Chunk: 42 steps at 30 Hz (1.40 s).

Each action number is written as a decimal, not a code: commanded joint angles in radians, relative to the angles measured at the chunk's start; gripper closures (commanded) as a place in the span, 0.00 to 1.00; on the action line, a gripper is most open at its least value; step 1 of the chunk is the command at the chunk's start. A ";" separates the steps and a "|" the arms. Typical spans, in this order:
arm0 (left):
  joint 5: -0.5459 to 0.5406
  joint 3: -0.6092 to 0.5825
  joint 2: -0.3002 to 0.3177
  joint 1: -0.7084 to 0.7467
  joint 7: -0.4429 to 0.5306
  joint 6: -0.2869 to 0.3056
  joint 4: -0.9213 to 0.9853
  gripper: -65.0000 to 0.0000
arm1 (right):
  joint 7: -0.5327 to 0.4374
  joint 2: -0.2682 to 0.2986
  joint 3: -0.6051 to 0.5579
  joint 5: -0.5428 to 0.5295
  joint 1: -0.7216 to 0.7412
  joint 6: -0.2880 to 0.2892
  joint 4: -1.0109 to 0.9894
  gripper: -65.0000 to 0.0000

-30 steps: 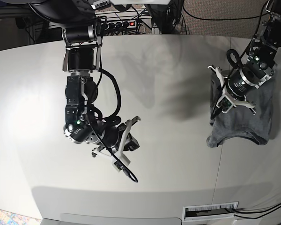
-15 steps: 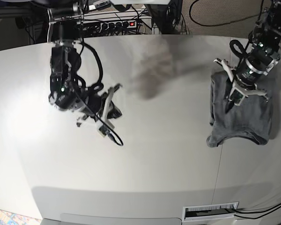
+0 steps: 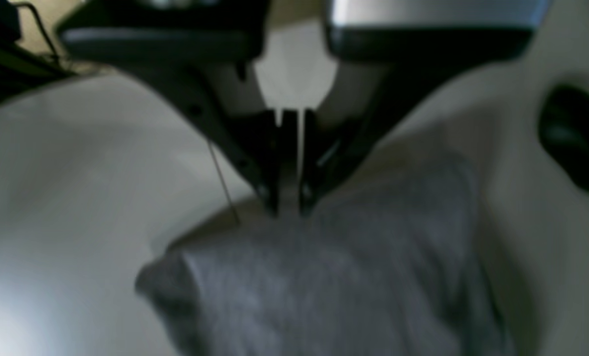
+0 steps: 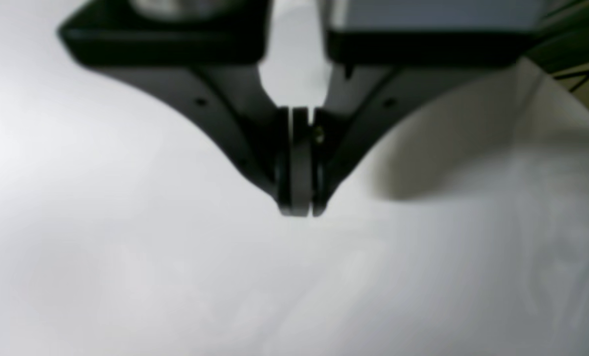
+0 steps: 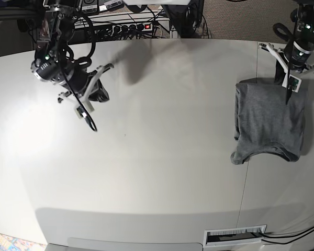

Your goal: Fold the T-shirt properly

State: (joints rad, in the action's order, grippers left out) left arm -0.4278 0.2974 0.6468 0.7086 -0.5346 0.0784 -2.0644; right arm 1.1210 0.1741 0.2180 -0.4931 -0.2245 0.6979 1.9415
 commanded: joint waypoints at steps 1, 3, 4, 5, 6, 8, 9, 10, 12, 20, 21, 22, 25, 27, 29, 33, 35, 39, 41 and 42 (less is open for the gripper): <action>0.000 0.018 0.004 0.018 0.019 -0.007 -0.016 1.00 | -0.018 0.006 0.025 -0.021 -0.015 0.000 0.026 1.00; 0.000 0.029 -0.018 0.047 0.018 -0.007 -0.016 1.00 | -0.017 0.006 0.065 -0.043 -0.056 0.000 0.041 1.00; 0.001 0.033 -0.026 0.060 0.019 -0.007 -0.016 1.00 | -0.017 0.007 0.083 -0.055 -0.077 0.000 0.049 1.00; 0.001 0.036 -0.032 0.075 0.019 -0.007 -0.016 1.00 | -0.015 0.006 0.100 -0.066 -0.098 0.000 0.055 1.00; 0.001 0.040 -0.036 0.089 0.018 -0.007 -0.016 1.00 | -0.014 0.007 0.115 -0.074 -0.117 0.000 0.062 1.00; 0.000 0.049 -0.043 0.116 0.018 -0.006 -0.016 1.00 | -0.013 0.007 0.140 -0.075 -0.161 0.000 0.075 1.00; 0.000 0.055 -0.046 0.130 0.018 -0.006 -0.016 1.00 | -0.013 0.008 0.151 -0.075 -0.184 0.000 0.082 1.00; 0.000 0.061 -0.049 0.144 0.018 -0.007 -0.016 1.00 | -0.013 0.010 0.161 -0.075 -0.208 0.000 0.090 1.00; 0.000 0.072 -0.049 0.174 0.018 -0.007 -0.016 1.00 | -0.014 0.018 0.179 -0.076 -0.253 0.000 0.111 1.00; -0.008 0.093 -0.051 0.336 -0.001 -0.008 -0.025 1.00 | -0.010 0.042 0.219 -0.074 -0.450 0.000 0.246 1.00; -0.008 0.093 -0.056 0.359 -0.001 -0.008 -0.029 1.00 | -0.010 0.042 0.223 -0.074 -0.475 0.000 0.256 1.00; -0.008 0.093 -0.065 0.380 -0.001 -0.007 -0.031 1.00 | -0.011 0.042 0.225 -0.068 -0.497 0.000 0.260 1.00; -0.042 0.093 -0.092 0.435 -0.006 -0.005 -0.032 1.00 | -0.011 0.042 0.225 -0.055 -0.562 0.000 0.259 1.00; -0.084 0.093 -0.114 0.467 -0.012 0.013 -0.032 1.00 | -0.014 0.042 0.225 -0.051 -0.603 0.000 0.259 1.00; -0.115 0.093 -0.139 0.490 -0.013 0.055 -0.030 1.00 | -0.018 0.041 0.225 -0.052 -0.639 0.000 0.256 1.00; -0.137 0.080 -0.180 0.507 -0.016 0.122 0.013 1.00 | -0.062 0.039 0.225 -0.037 -0.704 0.000 0.221 1.00; -0.145 0.062 -0.184 0.504 -0.002 0.134 0.067 1.00 | -0.105 0.039 0.222 -0.027 -0.729 0.000 0.176 1.00; -0.156 -0.008 -0.184 0.477 0.069 0.134 0.209 1.00 | -0.196 0.038 0.209 -0.001 -0.740 0.000 0.018 1.00; -0.154 -0.050 -0.184 0.439 0.092 0.134 0.284 1.00 | -0.271 0.039 0.193 0.030 -0.734 0.000 -0.079 1.00; -0.152 -0.072 -0.184 0.418 0.106 0.134 0.321 1.00 | -0.305 0.039 0.179 0.059 -0.728 0.000 -0.126 1.00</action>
State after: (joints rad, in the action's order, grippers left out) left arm -0.5735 0.2199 0.4541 1.1072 -0.4362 0.2115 -1.7313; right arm 0.8196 0.2081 0.3943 -0.4198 -0.9401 0.6930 1.8008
